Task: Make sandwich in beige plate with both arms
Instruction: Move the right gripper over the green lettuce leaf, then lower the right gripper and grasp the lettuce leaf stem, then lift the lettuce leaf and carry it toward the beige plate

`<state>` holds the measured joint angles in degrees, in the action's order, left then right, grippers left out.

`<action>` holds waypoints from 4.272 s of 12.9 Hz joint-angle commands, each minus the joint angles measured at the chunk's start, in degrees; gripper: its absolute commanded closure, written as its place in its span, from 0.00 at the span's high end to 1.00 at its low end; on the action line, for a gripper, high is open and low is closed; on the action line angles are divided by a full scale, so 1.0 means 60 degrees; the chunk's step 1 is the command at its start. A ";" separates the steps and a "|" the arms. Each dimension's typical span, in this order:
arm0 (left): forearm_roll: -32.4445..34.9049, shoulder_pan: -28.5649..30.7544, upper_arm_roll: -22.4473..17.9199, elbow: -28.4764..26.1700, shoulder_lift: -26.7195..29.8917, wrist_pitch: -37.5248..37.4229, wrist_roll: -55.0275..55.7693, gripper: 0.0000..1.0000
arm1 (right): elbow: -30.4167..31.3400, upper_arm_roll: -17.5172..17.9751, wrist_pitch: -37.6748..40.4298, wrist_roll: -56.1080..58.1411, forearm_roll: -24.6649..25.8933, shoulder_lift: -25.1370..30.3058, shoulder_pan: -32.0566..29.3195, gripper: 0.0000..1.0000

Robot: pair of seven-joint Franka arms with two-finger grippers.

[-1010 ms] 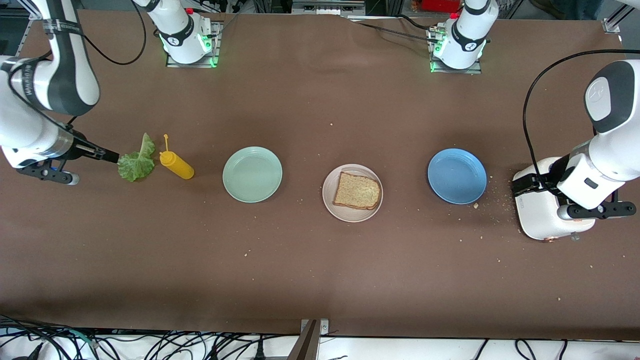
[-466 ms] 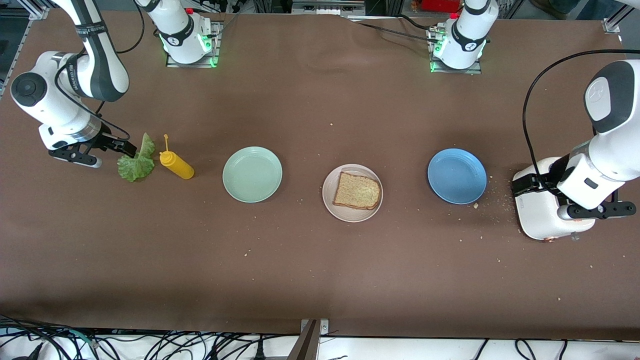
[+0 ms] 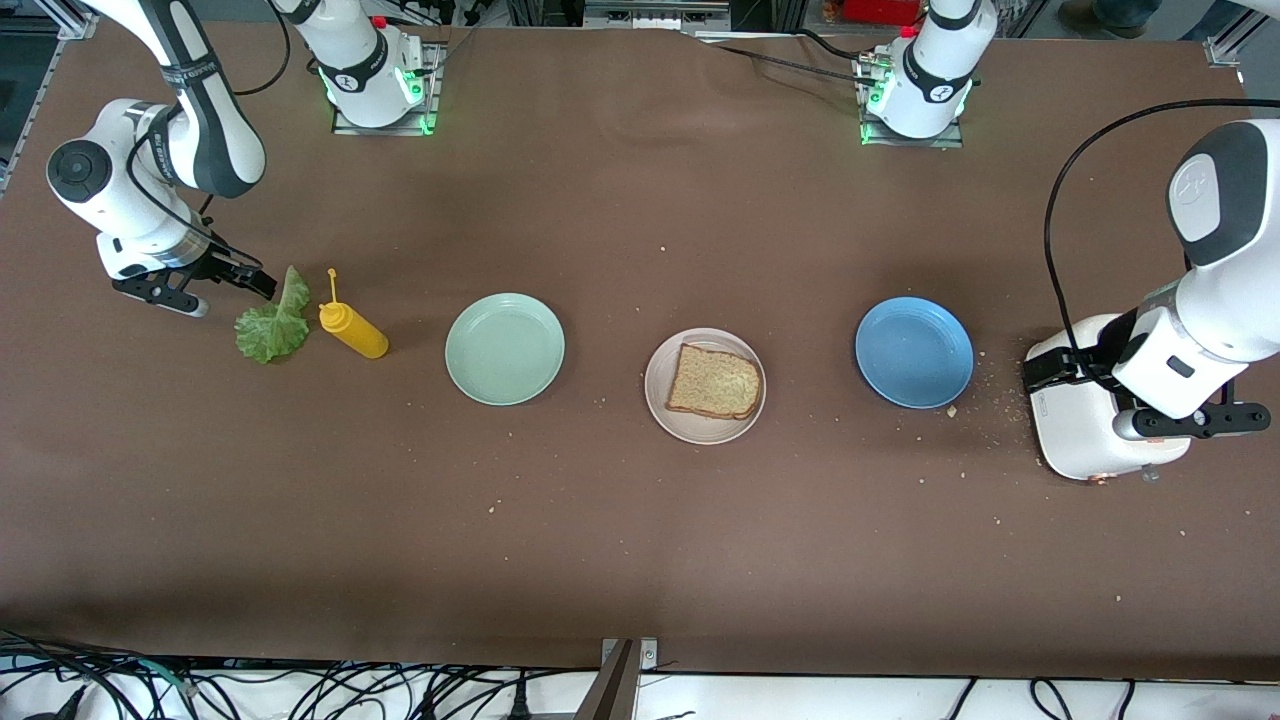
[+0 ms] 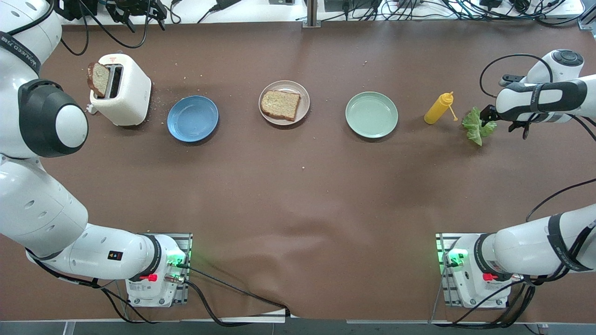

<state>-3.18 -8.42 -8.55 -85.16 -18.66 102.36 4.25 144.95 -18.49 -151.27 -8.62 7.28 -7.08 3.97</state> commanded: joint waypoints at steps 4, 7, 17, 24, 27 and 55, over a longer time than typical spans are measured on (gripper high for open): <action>0.0354 -0.0048 0.0033 0.0028 0.0033 -0.0142 0.0215 1.00 | 0.0011 0.0122 -0.1813 -0.0699 0.0047 -0.1280 0.0041 0.97; 0.0354 -0.0048 0.0033 0.0014 0.0033 -0.0142 0.0215 1.00 | -0.0092 0.0692 -0.2107 -0.1533 0.0018 -0.1295 0.0041 0.97; 0.0354 -0.0048 0.0033 0.0028 0.0033 -0.0156 0.0215 1.00 | -0.1205 0.1412 -0.0730 -0.2196 -0.2074 -0.1133 0.0027 0.97; 0.0354 -0.0048 0.0033 0.0029 0.0033 -0.0156 0.0332 1.00 | -0.1161 0.1427 -0.0833 -0.1829 -0.2121 -0.1895 0.0012 0.93; 0.0354 -0.0048 0.0033 0.0028 0.0033 -0.0142 0.0347 1.00 | -0.1161 0.1441 -0.0759 -0.1741 -0.2121 -0.1969 0.0026 0.03; 0.0354 -0.0033 0.0019 0.0058 0.0004 -0.0127 0.0347 1.00 | -0.9921 0.7226 0.6452 -0.2324 -0.0056 -0.2391 0.1211 0.00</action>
<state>-3.18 -8.39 -8.55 -85.21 -18.73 102.19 5.37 87.36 22.91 -109.12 -20.44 4.91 -17.16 9.53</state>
